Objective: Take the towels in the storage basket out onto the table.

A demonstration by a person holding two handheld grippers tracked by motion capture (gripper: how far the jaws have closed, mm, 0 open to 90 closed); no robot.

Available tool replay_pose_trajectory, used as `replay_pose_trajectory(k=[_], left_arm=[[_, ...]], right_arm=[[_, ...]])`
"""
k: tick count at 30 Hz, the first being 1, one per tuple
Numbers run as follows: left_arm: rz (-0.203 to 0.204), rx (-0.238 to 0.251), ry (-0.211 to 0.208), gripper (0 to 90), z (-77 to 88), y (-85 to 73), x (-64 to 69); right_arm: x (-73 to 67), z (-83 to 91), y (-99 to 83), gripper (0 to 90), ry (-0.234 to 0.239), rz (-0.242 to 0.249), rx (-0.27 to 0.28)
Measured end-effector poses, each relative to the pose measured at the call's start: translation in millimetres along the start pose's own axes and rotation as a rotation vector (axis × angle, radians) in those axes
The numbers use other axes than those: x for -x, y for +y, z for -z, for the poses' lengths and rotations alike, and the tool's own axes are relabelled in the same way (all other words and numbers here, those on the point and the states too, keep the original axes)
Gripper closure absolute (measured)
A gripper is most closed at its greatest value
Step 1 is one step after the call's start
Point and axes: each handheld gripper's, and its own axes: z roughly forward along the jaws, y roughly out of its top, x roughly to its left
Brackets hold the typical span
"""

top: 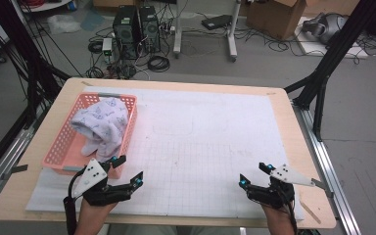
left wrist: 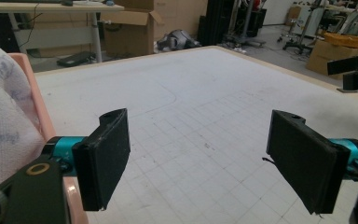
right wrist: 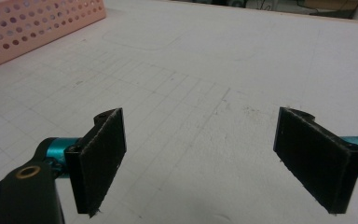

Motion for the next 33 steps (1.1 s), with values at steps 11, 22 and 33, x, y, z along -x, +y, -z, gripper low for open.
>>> replay_pose_trajectory(k=[11, 22, 33], left_arm=[[0.002, 0.010, -0.011, 21.7, -3.0, 1.1, 3.6], [-0.019, 0.019, -0.036, 21.9, -8.2, 3.2, 13.8], [-0.042, 0.022, -0.042, 21.9, -9.9, 9.4, 20.0]], right_arm=[[0.3, 2.1, 0.1, 15.6, 0.005, -0.003, 0.001], [1.0, 4.6, 1.1, 15.6, 0.011, 0.006, 0.010], [0.2, 6.5, 4.0, 15.6, 0.002, 0.003, 0.017]])
